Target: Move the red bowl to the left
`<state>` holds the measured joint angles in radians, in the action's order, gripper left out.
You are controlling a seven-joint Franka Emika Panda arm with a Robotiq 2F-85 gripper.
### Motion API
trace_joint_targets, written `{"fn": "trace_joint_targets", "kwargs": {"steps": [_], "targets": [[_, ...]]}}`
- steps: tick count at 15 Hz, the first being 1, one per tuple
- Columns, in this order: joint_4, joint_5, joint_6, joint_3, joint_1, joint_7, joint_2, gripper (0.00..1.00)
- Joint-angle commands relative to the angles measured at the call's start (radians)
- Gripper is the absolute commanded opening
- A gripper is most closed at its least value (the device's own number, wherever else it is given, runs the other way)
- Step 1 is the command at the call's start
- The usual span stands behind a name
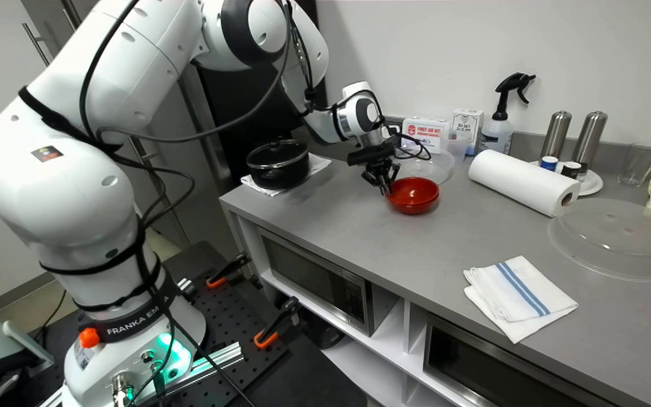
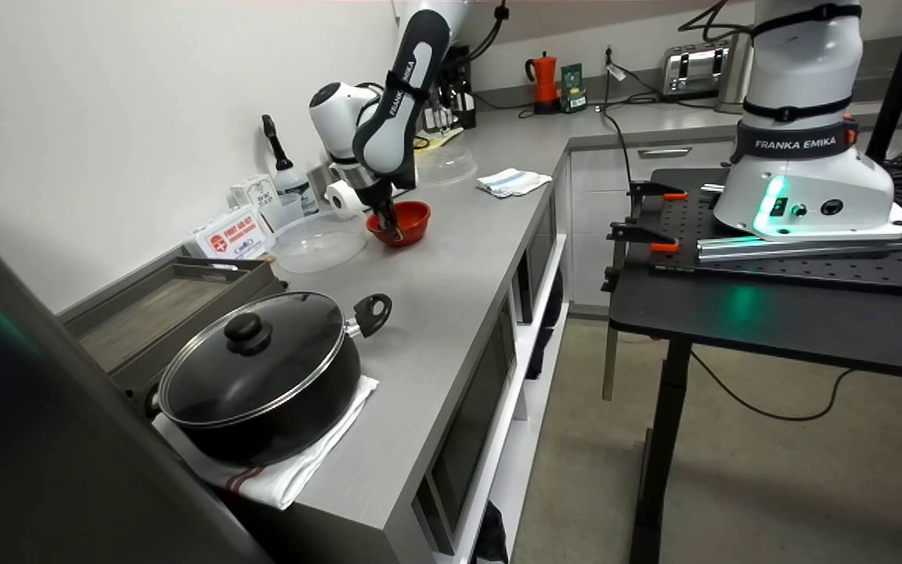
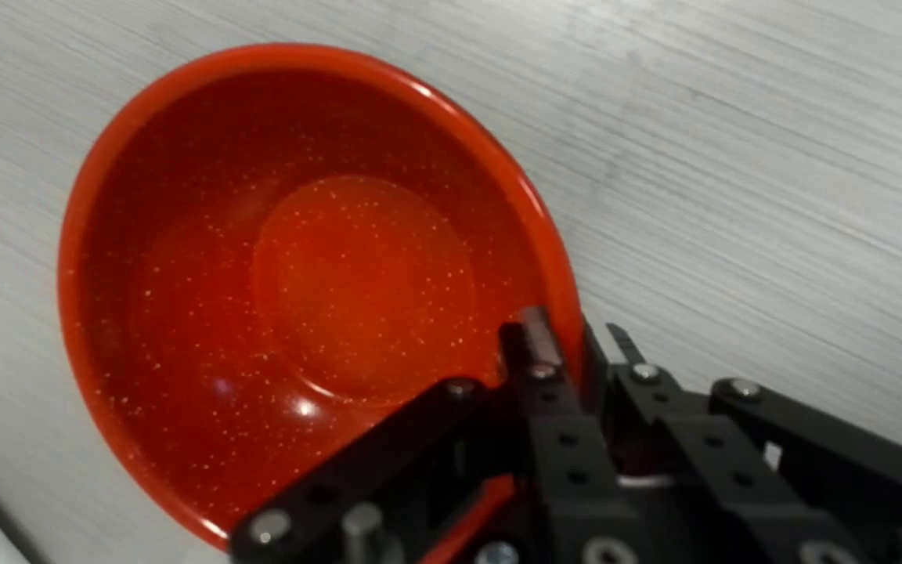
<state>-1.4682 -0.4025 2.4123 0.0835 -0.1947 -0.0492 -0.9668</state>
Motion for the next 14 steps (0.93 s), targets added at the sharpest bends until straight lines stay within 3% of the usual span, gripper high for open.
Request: {"fn": "trace_joint_targets", "kwargs": {"steps": [1,8,14], "targets": [[-0.14,-0.042,0.052,-0.002,-0.033,-0.016,0.084,0.03],[-0.28,-0.126,0.101,0.001,-0.106,0.0,0.156,0.03],[-0.293,-0.194,0.085,0.004,-0.168,0.024,0.157,0.03]]}}
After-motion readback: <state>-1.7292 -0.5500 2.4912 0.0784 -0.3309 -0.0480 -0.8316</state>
